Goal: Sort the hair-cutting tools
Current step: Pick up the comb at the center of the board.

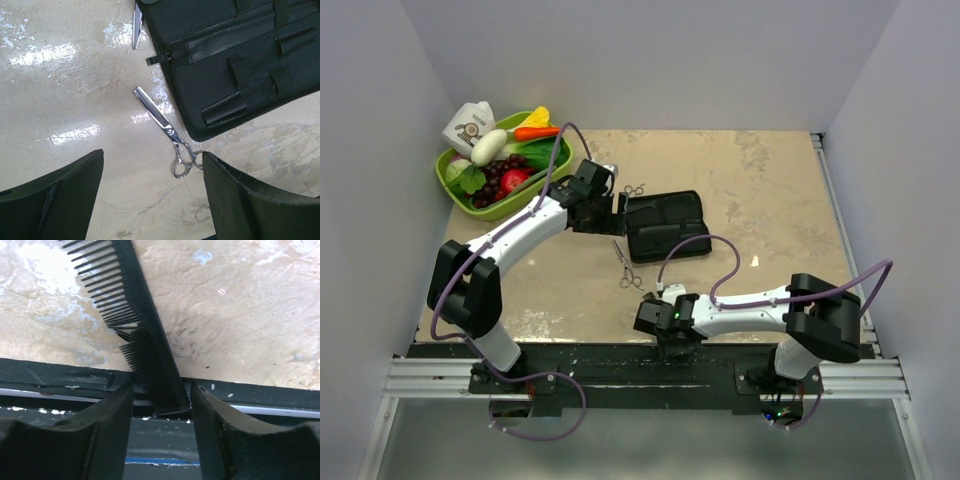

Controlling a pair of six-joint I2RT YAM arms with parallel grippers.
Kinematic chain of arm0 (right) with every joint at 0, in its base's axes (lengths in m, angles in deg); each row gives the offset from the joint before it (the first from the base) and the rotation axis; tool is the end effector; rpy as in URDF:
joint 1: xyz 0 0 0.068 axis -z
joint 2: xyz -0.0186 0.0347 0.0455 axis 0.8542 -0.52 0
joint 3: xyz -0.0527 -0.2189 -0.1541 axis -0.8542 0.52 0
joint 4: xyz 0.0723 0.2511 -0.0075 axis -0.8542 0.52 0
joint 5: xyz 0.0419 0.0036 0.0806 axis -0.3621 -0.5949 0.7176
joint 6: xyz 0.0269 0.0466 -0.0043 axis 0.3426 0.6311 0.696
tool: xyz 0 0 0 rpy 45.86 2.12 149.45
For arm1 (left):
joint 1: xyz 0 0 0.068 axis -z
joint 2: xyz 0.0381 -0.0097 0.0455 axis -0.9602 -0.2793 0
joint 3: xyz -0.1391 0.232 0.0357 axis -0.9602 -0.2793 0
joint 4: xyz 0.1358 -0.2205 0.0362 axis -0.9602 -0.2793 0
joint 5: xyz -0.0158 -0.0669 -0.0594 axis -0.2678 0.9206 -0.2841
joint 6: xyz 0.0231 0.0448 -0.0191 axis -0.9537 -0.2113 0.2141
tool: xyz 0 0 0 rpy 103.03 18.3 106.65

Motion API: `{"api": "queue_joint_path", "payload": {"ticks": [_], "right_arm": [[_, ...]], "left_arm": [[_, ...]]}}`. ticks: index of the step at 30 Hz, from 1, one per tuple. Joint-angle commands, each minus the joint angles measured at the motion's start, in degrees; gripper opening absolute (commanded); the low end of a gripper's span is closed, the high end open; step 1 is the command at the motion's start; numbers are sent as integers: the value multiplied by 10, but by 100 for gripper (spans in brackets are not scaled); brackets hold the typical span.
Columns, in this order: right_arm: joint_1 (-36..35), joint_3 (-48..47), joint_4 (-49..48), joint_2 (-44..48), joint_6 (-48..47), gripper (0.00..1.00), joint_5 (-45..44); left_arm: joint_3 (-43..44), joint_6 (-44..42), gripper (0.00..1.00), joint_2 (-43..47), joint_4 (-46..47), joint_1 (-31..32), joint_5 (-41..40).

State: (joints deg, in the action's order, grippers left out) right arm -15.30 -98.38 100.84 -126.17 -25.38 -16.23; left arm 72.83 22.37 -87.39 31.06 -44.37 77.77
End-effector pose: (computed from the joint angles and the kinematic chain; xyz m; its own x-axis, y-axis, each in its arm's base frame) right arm 0.0780 0.2398 0.1453 -0.9511 -0.1645 -0.2613 -0.1645 0.9861 -0.0224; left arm 0.3083 -0.1742 0.2569 -0.8699 0.0197 -0.4928 0.1533 0.9605 -0.2324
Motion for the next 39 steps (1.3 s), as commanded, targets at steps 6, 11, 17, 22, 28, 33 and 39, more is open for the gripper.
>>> {"api": "queue_joint_path", "payload": {"ticks": [6, 11, 17, 22, 28, 33, 39], "right_arm": [[-3, 12, -6, 12, 12, 34, -26], [-3, 10, 14, 25, 14, 25, -33], [-2, -40, 70, 76, -25, 25, -58], [-2, -140, 123, 151, -118, 25, -48], [-3, -213, 211, 192, -214, 24, -15], [-2, -243, 249, 210, -244, 24, -16], [-2, -258, 271, 222, -271, 23, -21]], "left_arm": [[3, -15, 84, 13, 12, 1, -1], [5, -14, 84, 12, 12, 1, -1], [24, -15, 84, 21, -2, 0, 5], [47, -17, 84, 25, -13, 0, 69], [95, -18, 84, 34, -18, 1, 206], [123, -9, 85, 46, -33, 0, 266], [127, 16, 85, 61, -42, -1, 327]]}}
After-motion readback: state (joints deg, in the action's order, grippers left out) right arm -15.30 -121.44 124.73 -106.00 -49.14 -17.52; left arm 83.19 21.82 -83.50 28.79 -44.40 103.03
